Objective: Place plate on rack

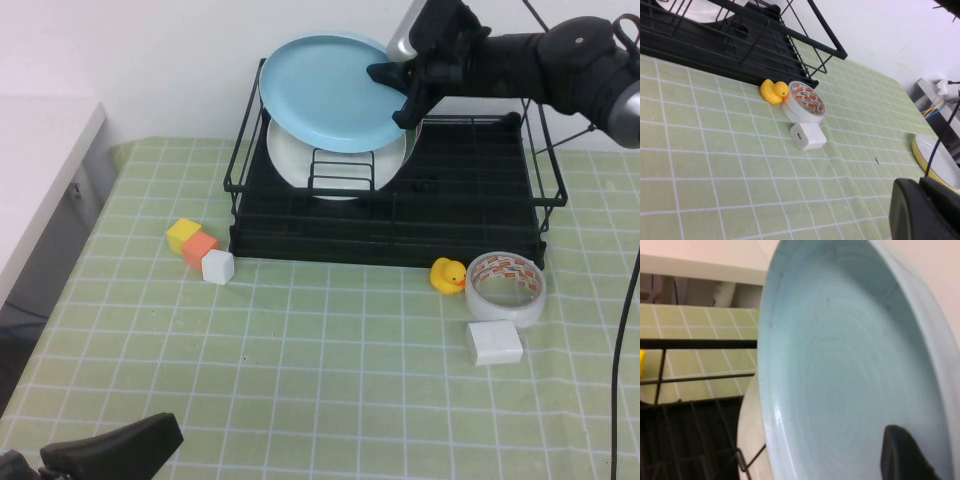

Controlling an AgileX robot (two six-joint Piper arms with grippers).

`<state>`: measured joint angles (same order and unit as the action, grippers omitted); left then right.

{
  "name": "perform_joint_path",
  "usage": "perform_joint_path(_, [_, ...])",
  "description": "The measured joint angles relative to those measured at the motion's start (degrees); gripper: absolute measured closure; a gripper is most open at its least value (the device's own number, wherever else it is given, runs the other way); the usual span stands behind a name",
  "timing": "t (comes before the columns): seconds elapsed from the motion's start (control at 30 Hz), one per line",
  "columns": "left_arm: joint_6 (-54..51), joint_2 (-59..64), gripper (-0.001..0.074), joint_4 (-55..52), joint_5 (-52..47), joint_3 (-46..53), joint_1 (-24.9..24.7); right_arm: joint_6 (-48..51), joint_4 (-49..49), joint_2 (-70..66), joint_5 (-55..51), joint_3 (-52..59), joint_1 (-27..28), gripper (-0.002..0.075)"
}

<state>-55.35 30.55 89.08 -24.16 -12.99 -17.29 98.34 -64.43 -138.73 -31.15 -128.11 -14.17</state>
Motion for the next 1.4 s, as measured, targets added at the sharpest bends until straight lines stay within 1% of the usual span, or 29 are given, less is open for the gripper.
perform_joint_path(0.17, [0.00,0.00,0.0736,0.00,1.74,0.00,0.00,0.00,-0.21,-1.08,-1.84,-0.59,0.08,0.0608])
perform_joint_path(0.5, [0.00,0.00,0.0736,0.00,1.99,0.00,0.00,0.47,-0.18,-4.05,-2.69,-0.59,0.21,0.0599])
perform_joint_path(0.53, [0.00,0.00,0.0736,0.00,1.99,0.00,0.00,0.35,-0.18,-4.05,-2.81,-0.59,0.21,0.0578])
perform_joint_path(0.6, [0.00,0.00,0.0736,0.00,2.28,0.00,0.00,-0.68,-0.18,-4.05,-3.05,-0.59,0.21,0.0505])
perform_joint_path(0.67, [0.00,0.00,0.0736,0.00,2.93,0.00,0.00,-4.59,-0.18,-4.05,-3.28,-0.59,0.21,0.0411])
perform_joint_path(0.73, [0.09,0.00,0.0736,0.00,4.01,0.00,0.00,-9.29,-0.18,-3.91,-3.66,-0.59,0.45,0.0356])
perform_joint_path(0.8, [0.09,0.00,0.0736,0.00,5.04,0.00,0.00,-12.66,0.27,-3.30,-4.71,-0.59,1.16,0.0330])
perform_joint_path(0.9, [0.09,-0.11,0.0736,-0.12,6.35,0.06,0.00,-16.76,1.17,-1.24,-7.48,-0.59,2.54,0.0324])
perform_joint_path(0.97, [0.09,-0.26,0.0736,-0.70,6.78,0.06,0.00,-19.96,2.29,1.40,-10.90,-0.59,3.70,0.0341])
perform_joint_path(1.03, [0.09,-0.79,0.0736,-1.87,6.78,0.06,0.00,-24.36,3.93,4.47,-15.58,-0.59,4.78,0.0389])
perform_joint_path(1.1, [0.09,-1.66,0.0736,-3.74,5.58,0.06,0.00,-28.40,5.78,8.54,-20.61,-0.59,5.90,0.0482])
perform_joint_path(1.17, [0.09,-3.19,0.0736,-7.44,3.92,0.06,0.00,-31.77,7.78,12.86,-27.04,-0.59,6.91,0.0603])
perform_joint_path(1.23, [0.44,-4.72,0.0736,-10.74,3.48,0.06,0.00,-34.55,9.32,16.64,-33.30,-0.70,7.53,0.0667])
perform_joint_path(1.3, [1.01,-6.16,0.0736,-12.06,5.63,0.06,0.00,-37.27,11.30,20.16,-37.48,-0.70,7.77,0.0697])
perform_joint_path(1.4, [1.89,-8.12,0.0736,-12.27,12.79,0.06,0.00,-41.52,14.21,26.42,-39.21,0.73,7.77,0.0714])
